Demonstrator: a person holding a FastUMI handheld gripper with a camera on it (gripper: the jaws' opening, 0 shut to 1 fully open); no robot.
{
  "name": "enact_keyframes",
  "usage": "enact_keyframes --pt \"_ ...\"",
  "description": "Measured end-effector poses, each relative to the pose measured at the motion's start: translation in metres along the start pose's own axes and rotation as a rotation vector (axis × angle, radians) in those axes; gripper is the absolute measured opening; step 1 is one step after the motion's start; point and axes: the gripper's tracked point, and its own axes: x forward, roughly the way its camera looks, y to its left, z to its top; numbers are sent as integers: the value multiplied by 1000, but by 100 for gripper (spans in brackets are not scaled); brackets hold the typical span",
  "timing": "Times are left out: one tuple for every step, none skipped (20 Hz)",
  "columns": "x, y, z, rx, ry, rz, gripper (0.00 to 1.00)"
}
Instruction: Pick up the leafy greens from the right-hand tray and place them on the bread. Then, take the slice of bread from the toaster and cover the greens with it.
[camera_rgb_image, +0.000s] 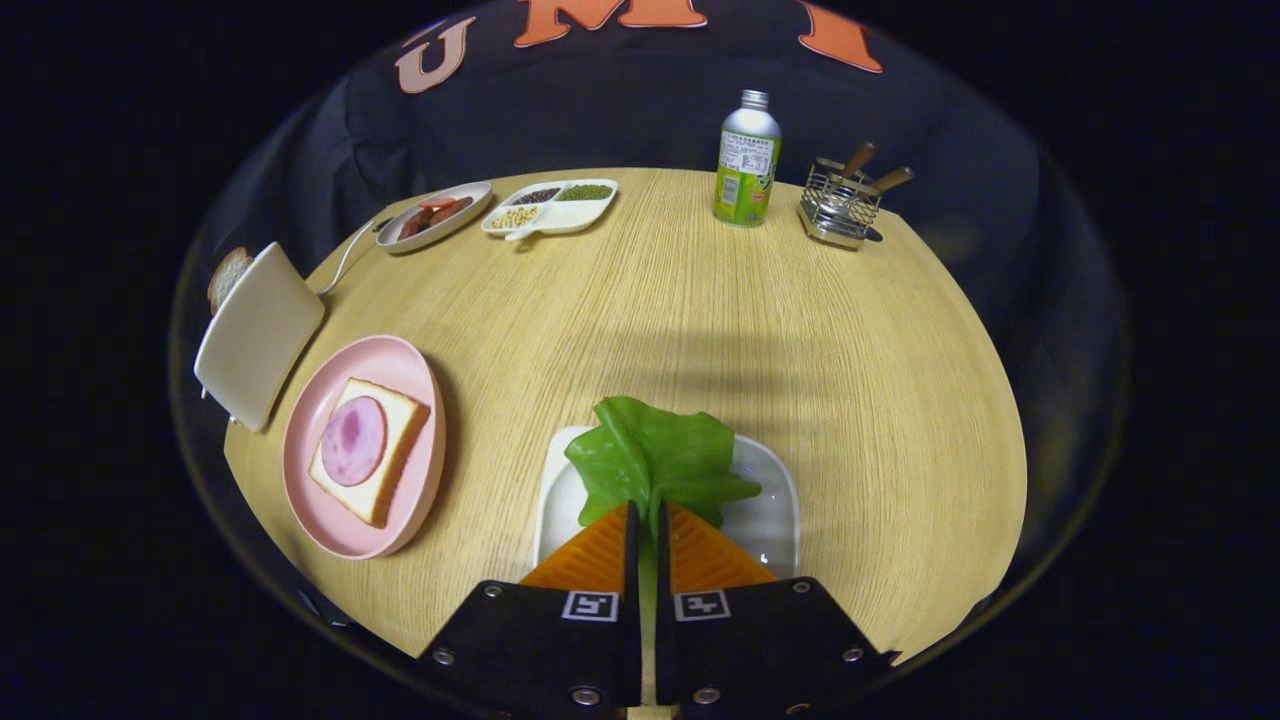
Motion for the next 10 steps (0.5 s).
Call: enact_keyframes --pt "-4 3 5 -1 -16 8 6" --pt "-8 7 9 -5 -29 15 6" --pt "-13 10 14 -13 -43 23 6" --pt "-17 14 17 -27 -57 28 6" --pt "-22 17 21 -39 -71 30 6" --pt "-26 21 25 -42 -84 38 6" --pt "-31 27 28 -42 -94 52 6" --pt "-34 33 32 -44 -105 68 6" --pt "-37 39 36 -49 -117 81 6" --pt "-41 44 40 -56 -127 92 6"
